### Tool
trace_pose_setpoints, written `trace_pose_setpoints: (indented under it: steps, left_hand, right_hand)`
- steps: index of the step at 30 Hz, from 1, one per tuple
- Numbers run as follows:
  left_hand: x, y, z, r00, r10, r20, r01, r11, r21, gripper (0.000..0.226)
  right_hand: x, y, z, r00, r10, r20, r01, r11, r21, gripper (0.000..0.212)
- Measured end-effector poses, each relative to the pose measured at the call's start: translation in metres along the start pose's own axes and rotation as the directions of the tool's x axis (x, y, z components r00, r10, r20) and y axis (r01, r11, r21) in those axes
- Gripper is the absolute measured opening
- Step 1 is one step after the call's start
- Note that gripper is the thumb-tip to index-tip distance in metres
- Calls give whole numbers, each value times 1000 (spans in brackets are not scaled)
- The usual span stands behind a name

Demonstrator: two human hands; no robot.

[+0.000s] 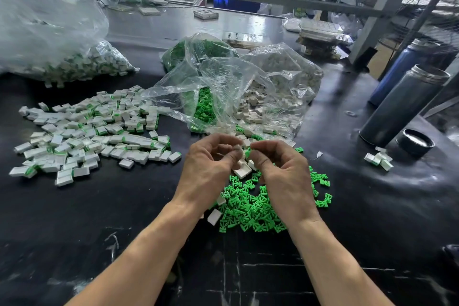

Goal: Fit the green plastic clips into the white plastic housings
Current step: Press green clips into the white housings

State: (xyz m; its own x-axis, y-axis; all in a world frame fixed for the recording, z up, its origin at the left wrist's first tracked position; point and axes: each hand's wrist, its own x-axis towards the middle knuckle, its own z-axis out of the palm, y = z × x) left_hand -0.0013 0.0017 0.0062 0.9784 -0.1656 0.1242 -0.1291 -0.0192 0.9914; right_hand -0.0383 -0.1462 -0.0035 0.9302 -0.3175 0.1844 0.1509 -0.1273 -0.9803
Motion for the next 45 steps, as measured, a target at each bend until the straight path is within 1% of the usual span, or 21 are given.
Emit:
trace_pose_setpoints:
  steps: [5,10,15,19,20,23,27,30,34,39,41,43,45]
  left_hand:
    - [2,0,-2,1000,-21,3,22,996,-82,13]
    - [3,-1,-2,995,-71,75,82,984,-157,11]
    - [3,0,1,980,-129,152,160,963,-214,19]
    - [2,1,4,968,-152,199,198,951,-238,33]
    - [2,1,5,966,-154,205,201,952,-231,31]
    - [4,-4,4,966,-146,215,185,968,-172,13]
    - [5,-10,1,978,-104,180,117,991,-64,5]
    - [6,-13,-2,983,-93,155,97,995,-16,5]
    - [6,-12,-1,986,-93,139,97,995,-22,5]
    - [2,-6,2,997,-6,73,4,1000,29,12]
    - [1,-5,2,995,44,92,-52,995,88,16]
    - [0,-5,3,989,77,128,-99,979,176,21]
    - [0,-6,3,987,101,128,-128,966,223,17]
  right_hand:
    - [-1,1,0,1000,6,-3,-6,1000,2,11]
    - [-1,-1,1,1000,-1,-25,1,1000,12,12]
    - [0,-2,0,999,19,-32,-18,999,50,11]
    - [-1,-2,0,1000,21,-18,-20,998,55,12]
    - [-1,-1,0,1000,22,-17,-21,998,55,12]
    - [-2,-2,0,999,23,-23,-22,999,47,11]
    - [-3,-3,0,999,15,-35,-15,1000,-4,13]
    - [-3,-4,0,999,22,-28,-22,1000,-6,14]
    - [-4,-4,0,999,27,-23,-27,1000,9,15]
    - [-2,-4,2,998,-4,-68,4,1000,10,16]
    - [-2,-4,2,995,-20,-96,20,1000,4,16]
    - [-2,-4,1,995,-5,-97,7,1000,27,13]
    - [-1,-3,-1,996,5,-85,-1,999,39,9]
